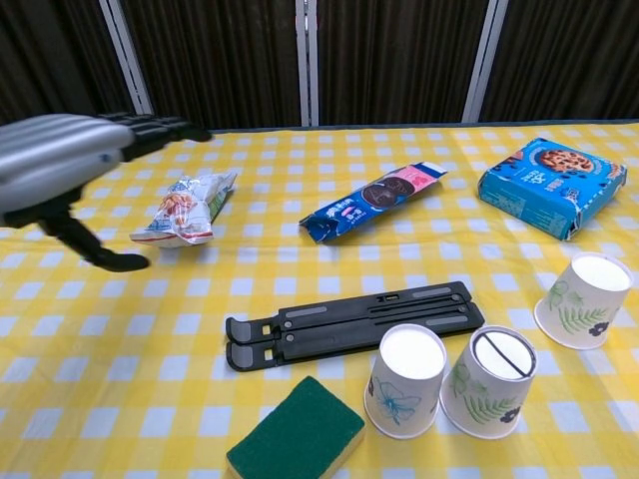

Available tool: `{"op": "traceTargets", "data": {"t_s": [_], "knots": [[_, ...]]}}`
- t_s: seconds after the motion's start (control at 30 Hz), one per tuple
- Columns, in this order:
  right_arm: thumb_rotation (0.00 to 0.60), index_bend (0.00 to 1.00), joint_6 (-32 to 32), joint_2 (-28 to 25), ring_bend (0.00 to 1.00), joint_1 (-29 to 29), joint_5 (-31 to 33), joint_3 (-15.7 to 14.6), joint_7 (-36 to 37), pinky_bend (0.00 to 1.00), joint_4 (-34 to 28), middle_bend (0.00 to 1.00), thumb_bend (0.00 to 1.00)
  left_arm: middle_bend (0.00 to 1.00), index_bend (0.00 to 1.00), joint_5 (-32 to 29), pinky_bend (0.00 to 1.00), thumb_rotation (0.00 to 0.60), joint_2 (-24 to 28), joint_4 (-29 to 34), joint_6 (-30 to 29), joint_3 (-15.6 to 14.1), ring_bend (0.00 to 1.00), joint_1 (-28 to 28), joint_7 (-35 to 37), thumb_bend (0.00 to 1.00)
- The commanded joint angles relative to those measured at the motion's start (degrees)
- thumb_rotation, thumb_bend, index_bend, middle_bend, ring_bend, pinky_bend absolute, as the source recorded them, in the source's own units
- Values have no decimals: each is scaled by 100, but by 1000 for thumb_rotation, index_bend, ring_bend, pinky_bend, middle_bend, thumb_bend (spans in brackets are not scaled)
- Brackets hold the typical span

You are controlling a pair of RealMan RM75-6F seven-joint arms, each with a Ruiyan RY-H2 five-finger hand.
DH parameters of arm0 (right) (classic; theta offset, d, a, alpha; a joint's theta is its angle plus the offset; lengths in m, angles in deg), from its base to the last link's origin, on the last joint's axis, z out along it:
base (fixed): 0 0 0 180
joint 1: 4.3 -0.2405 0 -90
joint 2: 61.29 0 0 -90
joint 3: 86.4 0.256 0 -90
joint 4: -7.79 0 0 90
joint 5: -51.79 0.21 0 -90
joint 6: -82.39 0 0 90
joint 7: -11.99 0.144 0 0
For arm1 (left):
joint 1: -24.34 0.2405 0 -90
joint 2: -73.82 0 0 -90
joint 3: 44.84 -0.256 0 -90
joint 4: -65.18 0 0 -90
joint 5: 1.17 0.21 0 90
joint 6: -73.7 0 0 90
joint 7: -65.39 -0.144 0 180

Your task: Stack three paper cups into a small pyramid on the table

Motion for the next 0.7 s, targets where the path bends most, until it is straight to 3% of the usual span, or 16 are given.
{"op": "traceTargets", "data": {"t_s": [0.03,0.3,0.5,0.7], "knots": [[600,121,-102,34,0,-57,-33,-26,-22,0,9,0,158,0,0,332,0,600,450,-217,-683,-451,0,646,373,195],[600,164,-784,242,0,-383,5,-111,-422,0,-54,0,140,0,0,736,0,600,878,-644,-1492,-862,0,1502,971,195],[600,181,-1575,323,0,-814,171,-96,-1123,0,-478,0,141,0,0,920,0,600,960,-860,-1694,-881,0,1797,1149,195],[600,208,-2464,513,0,-1348,750,98,-1829,0,-876,0,143,0,0,1045,0,600,998,-882,-1636,-796,0,1882,1262,195]]}}
